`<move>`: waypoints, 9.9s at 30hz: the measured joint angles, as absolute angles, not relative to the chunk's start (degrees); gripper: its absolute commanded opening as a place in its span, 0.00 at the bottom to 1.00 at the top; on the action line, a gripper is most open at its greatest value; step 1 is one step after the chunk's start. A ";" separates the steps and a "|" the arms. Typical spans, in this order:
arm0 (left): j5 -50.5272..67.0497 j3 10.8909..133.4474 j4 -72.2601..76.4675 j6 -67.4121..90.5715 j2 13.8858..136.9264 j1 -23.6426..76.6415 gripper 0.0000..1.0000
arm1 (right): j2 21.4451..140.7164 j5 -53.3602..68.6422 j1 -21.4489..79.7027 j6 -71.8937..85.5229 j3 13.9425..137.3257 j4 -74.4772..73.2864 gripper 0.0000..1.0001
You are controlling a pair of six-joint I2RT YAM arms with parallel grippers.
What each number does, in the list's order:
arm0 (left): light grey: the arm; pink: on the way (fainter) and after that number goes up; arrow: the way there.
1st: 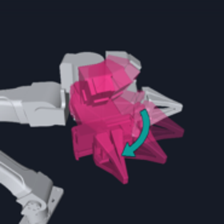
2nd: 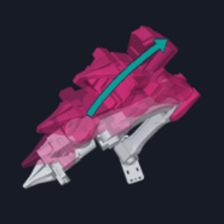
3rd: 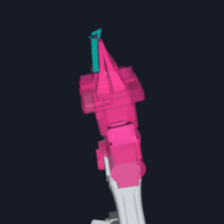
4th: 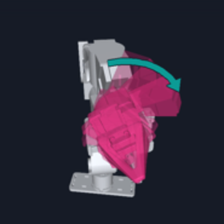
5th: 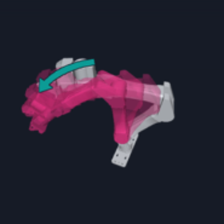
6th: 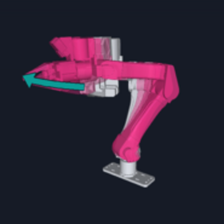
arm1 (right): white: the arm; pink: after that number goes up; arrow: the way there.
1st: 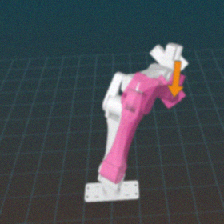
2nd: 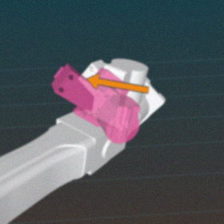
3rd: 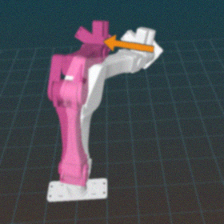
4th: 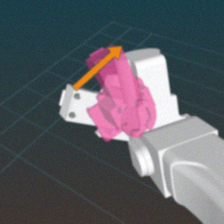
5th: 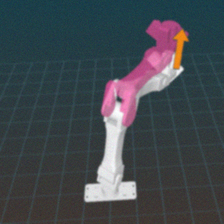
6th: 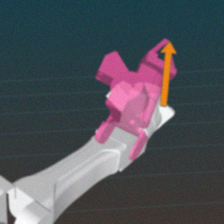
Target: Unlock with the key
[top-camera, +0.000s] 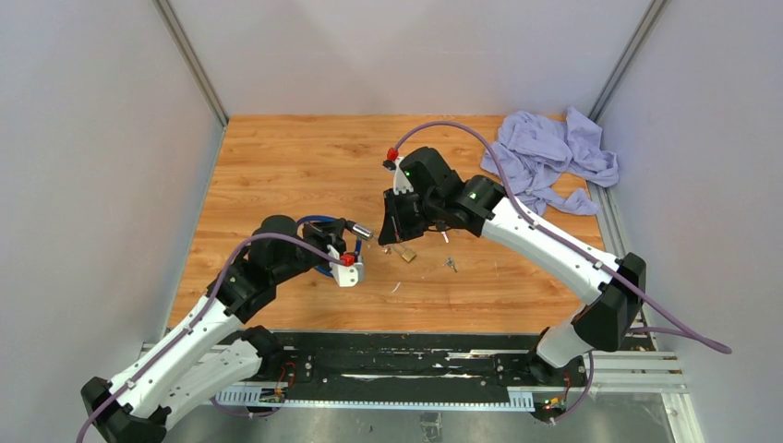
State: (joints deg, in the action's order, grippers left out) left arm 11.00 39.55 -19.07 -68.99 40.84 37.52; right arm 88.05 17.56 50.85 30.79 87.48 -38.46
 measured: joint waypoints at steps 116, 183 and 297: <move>14.76 50.00 -13.61 -26.15 41.06 40.27 0.61 | 55.68 18.63 50.59 11.51 46.22 6.00 0.01; 37.34 57.80 -30.81 -28.69 50.78 31.29 0.00 | 53.41 26.72 52.49 8.51 47.53 -0.36 0.44; 31.77 56.71 -40.53 -51.07 49.41 31.31 0.00 | 75.20 32.56 48.47 7.73 84.36 -33.82 0.01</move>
